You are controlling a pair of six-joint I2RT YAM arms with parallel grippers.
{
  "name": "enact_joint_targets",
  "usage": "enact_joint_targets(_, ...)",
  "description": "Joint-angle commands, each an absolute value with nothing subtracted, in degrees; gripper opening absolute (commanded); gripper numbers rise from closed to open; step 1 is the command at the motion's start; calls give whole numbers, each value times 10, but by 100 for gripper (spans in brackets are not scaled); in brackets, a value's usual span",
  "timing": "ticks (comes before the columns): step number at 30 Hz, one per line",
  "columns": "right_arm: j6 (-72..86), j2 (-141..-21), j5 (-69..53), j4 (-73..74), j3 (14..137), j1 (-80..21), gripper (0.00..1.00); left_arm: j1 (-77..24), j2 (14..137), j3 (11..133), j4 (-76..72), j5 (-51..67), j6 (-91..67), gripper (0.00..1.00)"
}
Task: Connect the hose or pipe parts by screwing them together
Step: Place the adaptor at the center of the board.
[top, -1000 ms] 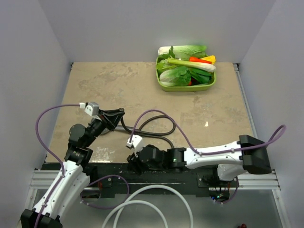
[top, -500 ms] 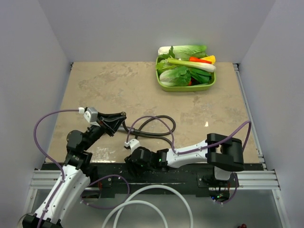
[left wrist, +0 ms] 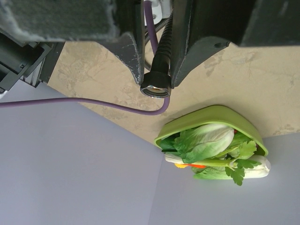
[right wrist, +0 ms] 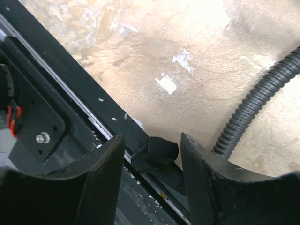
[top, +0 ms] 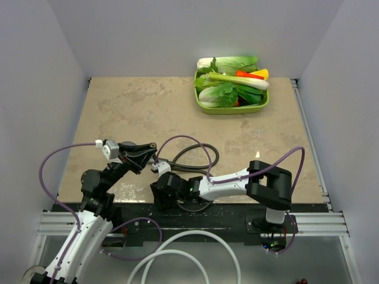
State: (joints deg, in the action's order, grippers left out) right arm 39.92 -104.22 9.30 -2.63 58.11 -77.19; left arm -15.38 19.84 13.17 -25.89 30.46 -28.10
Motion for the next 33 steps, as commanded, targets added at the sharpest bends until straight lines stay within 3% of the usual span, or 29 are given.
enact_joint_targets(1,394,-1056,96,-2,611,-773,52,-149,185,130,-292,301,-287,0)
enact_joint_targets(8,393,-1056,109,33,617,-776,43,-149,178,127,-294,299,-288,0)
enact_joint_targets(11,392,-1049,110,37,616,-777,16,-149,177,125,-294,298,-288,0)
enact_joint_targets(12,391,-1042,113,40,620,-776,0,-149,177,125,-294,298,-288,0)
enact_joint_targets(23,289,-785,194,213,669,-662,0,-149,166,114,-301,295,-289,0)
enact_joint_targets(28,238,-734,184,257,624,-513,0,-149,161,110,-307,301,-292,0)
enact_joint_targets(33,177,-757,91,240,556,-359,0,-149,160,108,-312,309,-296,0)
